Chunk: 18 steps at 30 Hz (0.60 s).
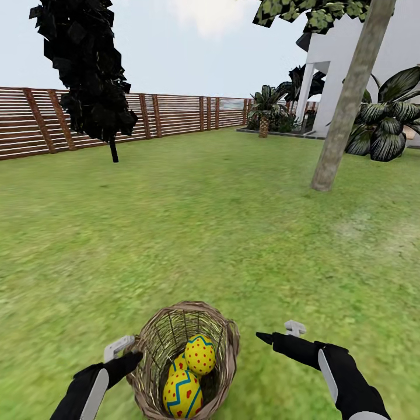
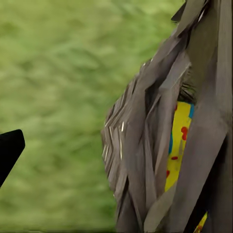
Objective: Take the three Easter eggs out of the wicker basket on the lawn in the garden, then place them on the lawn next to a single tree (choose any tree) so that all three eggs are next to the same tree and none are left in the basket.
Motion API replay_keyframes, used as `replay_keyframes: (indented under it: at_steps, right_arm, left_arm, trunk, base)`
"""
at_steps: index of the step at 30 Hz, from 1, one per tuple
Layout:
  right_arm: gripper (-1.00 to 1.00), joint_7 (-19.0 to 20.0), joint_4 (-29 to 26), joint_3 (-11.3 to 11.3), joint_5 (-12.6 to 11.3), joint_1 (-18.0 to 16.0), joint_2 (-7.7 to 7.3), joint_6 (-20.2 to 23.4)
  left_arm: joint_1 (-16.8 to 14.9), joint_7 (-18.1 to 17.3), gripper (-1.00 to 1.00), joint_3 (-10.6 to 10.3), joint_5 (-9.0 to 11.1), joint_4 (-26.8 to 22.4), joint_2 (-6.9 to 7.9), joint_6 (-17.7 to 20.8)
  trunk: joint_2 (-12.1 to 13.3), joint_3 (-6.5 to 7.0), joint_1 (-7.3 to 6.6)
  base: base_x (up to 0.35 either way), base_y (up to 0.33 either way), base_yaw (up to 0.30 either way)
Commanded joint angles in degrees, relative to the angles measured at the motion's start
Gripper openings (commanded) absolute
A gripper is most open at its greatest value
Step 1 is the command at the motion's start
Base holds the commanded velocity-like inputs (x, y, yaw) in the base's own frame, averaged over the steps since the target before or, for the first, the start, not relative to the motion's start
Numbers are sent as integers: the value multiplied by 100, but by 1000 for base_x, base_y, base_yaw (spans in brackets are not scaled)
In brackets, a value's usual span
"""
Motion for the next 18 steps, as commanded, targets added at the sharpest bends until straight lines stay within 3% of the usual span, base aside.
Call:
replay_keyframes:
  at_steps: [1, 5, 6, 18]
  right_arm:
    - [100, 38, -5, -19, 28, -4, 2, 32]
    - [100, 38, 9, -22, 28, -4, 0, 33]
    - [100, 38, 21, -22, 28, -4, 0, 32]
    - [100, 29, 51, -22, 21, -4, 7, 22]
  left_arm:
    - [-32, 41, 100, 9, 62, 66, -5, 3]
    - [-172, 38, 100, 7, 68, 392, -5, -301]
    - [-179, 38, -100, 7, 66, 407, -5, -319]
    - [-184, 21, -100, 7, 67, 358, 3, -340]
  trunk:
    - [-3, -5, -1]
    - [-3, -5, -1]
    - [-3, -5, -1]
    - [-3, -5, -1]
  base:
    - [0, 0, 0]
    - [0, 0, 0]
    - [0, 0, 0]
    - [0, 0, 0]
